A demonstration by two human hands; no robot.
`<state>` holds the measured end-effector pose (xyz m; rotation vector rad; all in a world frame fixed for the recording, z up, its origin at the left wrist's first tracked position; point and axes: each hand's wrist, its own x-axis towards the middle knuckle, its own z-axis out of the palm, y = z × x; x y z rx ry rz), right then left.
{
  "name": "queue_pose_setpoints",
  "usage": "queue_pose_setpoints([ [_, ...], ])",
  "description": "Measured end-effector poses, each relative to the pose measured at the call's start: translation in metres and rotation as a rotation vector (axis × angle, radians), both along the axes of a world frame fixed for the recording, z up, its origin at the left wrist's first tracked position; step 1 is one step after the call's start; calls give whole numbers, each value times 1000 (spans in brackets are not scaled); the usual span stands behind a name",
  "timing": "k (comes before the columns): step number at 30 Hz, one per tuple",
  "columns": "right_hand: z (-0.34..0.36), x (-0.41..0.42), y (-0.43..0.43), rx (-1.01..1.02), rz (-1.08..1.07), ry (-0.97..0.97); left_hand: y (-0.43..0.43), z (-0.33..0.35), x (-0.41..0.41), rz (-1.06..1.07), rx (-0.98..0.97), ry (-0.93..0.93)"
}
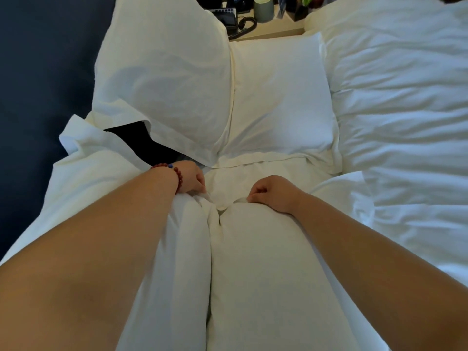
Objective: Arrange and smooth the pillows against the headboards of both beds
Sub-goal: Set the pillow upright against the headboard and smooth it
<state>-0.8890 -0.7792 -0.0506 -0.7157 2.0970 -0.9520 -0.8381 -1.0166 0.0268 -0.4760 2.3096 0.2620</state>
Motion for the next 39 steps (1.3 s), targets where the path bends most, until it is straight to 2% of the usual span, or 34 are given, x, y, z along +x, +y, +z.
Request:
queue_pose_setpoints([
  [5, -15, -11, 2, 43, -309, -77, -10, -6, -1, 16, -72, 53],
  [8, -21, -11, -10, 97, -312, 6, -9, -10, 1, 63, -125, 68],
  [11, -16, -16, -4, 48, -353, 48, -6, -7, 3, 61, -91, 109],
  [13, -10, -24, 13, 44, -304, 8, 1, -4, 2, 67, 3, 171],
  [17, -3, -32, 47, 256, -52, 78, 38, -8, -5, -52, 195, 204],
  [19, -6, -34, 54, 324, -3, 92, 61, -18, -12, -84, 250, 233],
  [22, -12, -41, 61, 401, -7, 102, 78, -36, -21, -120, 195, 131],
  [25, -15, -49, 76, 500, 14, 196, 69, -50, -19, -157, -14, -41],
  [27, -16, -56, 91, 416, -149, 205, 58, -52, -18, -81, -24, 4],
  [30, -11, -59, 105, 195, -385, 173, 52, -50, -18, 106, 64, 167],
  [35, 14, -40, 98, 52, -423, 119, 90, -29, -18, 289, 262, 439],
  [39, 27, -10, 100, 15, -412, 94, 139, -1, 2, 253, 351, 584],
])
